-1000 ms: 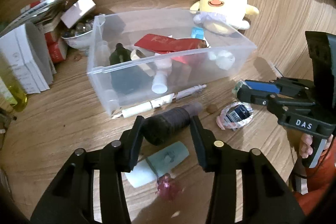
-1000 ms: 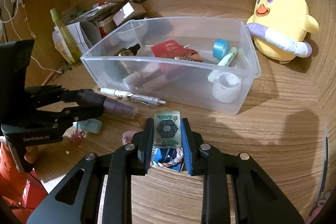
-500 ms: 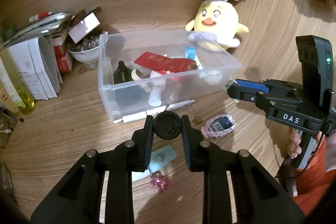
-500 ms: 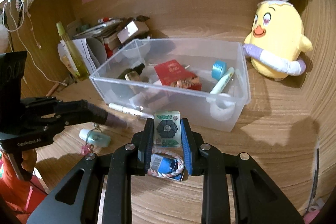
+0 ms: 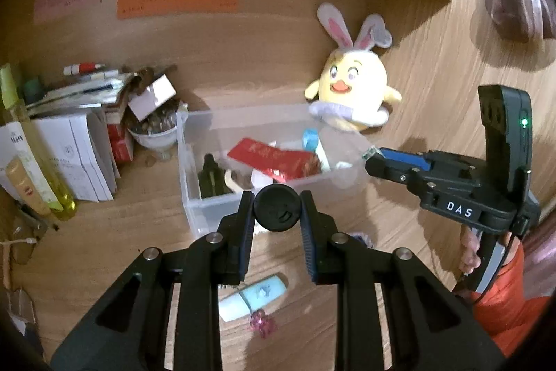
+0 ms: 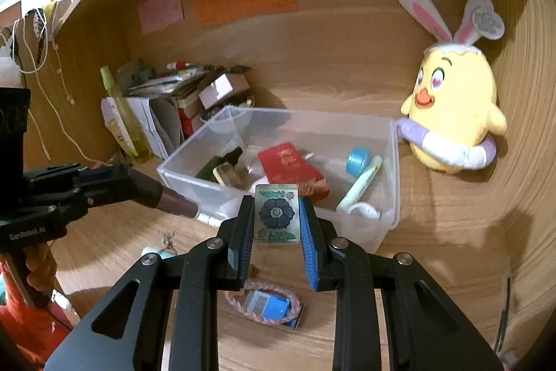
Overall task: Organize objects
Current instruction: 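Carry lipstick into box with left gripper while right gripper drops card packet inside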
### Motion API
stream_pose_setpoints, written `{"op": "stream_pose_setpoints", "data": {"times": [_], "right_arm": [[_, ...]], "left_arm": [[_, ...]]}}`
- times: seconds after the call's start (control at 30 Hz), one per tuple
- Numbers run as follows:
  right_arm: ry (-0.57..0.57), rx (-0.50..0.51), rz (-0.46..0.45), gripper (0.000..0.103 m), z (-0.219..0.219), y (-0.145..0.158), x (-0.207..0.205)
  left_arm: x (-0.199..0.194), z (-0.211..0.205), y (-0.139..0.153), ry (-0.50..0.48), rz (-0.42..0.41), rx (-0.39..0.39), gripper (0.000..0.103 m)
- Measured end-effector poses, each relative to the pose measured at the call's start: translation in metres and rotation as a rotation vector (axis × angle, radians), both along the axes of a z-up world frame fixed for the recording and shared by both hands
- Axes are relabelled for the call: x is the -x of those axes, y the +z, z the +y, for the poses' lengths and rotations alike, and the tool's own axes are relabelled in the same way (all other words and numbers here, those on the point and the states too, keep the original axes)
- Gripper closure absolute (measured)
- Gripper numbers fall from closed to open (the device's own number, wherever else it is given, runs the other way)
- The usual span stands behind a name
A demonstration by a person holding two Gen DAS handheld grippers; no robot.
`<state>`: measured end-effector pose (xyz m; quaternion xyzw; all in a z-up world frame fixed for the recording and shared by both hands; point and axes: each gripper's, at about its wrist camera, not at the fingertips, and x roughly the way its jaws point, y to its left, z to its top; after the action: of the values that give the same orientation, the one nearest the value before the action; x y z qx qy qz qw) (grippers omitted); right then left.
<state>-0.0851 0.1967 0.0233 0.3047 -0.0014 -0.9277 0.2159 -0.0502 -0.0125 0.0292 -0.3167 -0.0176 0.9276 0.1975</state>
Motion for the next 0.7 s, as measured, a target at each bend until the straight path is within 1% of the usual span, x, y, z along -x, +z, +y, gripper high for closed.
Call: {"op": "stream_pose_setpoints", "data": {"times": [0.13,0.23,0.37,0.53,0.7], "right_arm": [[-0.006,0.002,0.027,0.080,0.001,0.008,0.003],[-0.010,-0.003,0.044,0.080,0.001,0.013,0.006],[-0.010,-0.022,0.053,0.080,-0.001,0.013,0.013],[-0.016,-0.039,0.044,0.080,-0.003,0.009,0.028],[-0.027,-0.052,0.021,0.080,-0.003,0.001,0.044]], "left_arm": [[0.004,-0.001,0.010,0.014,0.025,-0.009,0.078],[0.012,-0.002,0.016,0.023,0.026,-0.025,0.078],[0.023,-0.002,0.021,0.045,0.032,-0.025,0.078],[0.037,0.002,0.022,0.063,0.032,-0.023,0.078],[0.054,0.007,0.017,0.065,0.014,-0.021,0.078]]}}
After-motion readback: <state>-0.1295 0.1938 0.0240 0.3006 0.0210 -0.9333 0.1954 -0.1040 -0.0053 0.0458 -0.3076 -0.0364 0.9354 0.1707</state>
